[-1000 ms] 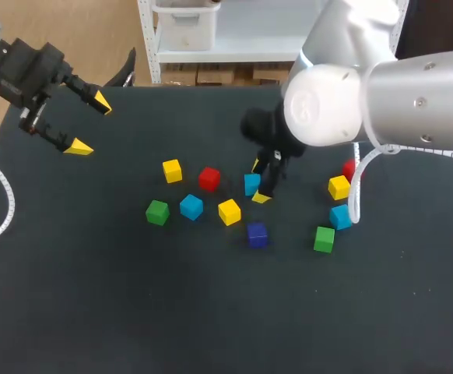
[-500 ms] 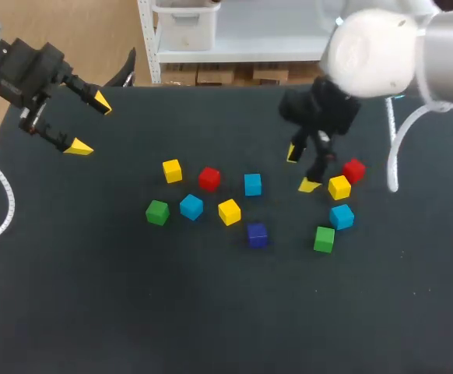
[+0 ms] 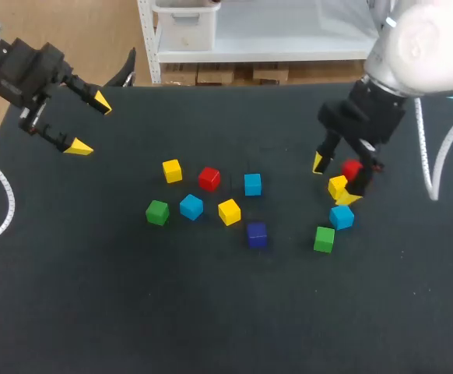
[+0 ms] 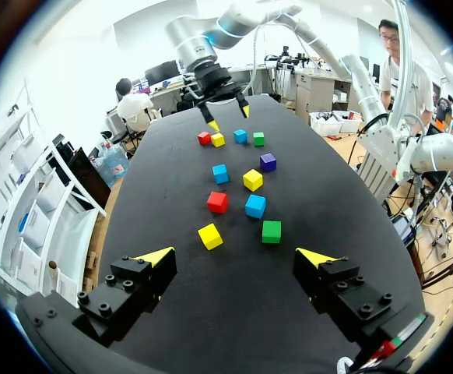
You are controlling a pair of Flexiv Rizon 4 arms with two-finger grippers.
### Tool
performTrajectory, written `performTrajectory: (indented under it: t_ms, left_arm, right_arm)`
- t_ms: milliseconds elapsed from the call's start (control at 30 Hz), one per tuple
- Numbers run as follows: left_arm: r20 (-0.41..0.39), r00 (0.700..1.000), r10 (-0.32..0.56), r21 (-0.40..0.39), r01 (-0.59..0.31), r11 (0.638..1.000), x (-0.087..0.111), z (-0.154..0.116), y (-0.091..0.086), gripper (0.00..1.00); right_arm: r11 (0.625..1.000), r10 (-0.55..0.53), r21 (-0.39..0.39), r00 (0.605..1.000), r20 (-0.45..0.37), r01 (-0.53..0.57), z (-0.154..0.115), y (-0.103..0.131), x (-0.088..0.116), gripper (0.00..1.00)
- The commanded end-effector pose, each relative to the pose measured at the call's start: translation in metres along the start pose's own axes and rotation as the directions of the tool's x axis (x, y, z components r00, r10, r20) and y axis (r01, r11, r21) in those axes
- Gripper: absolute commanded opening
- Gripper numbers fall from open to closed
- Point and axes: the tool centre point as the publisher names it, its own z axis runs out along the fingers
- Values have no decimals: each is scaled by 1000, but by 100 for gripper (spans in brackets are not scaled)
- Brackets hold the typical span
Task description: Place the blue cubes, place green cubes on the blue cubes, place the yellow cubes on the green cubes, then place the red cubes on the yellow cubes, and place purple cube on the red cubes.
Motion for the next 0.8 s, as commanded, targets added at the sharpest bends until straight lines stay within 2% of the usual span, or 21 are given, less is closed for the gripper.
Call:
performTrajectory:
  t_ms: [33, 300, 800]
  left_arm:
    - [1, 1000, 3, -2, -3, 1000, 1, 0, 0, 100]
    - [1, 1000, 3, -2, -3, 1000, 1, 0, 0, 100]
    - [1, 1000, 3, -2, -3, 1000, 1, 0, 0, 100]
  right_arm:
    - [999, -2, 41, 1000, 5, 1, -3, 32, 6, 100]
    - [1000, 7, 11, 1000, 22, -7, 9, 43, 17, 100]
    - [1000, -10, 16, 1000, -8, 10, 37, 21, 28, 100]
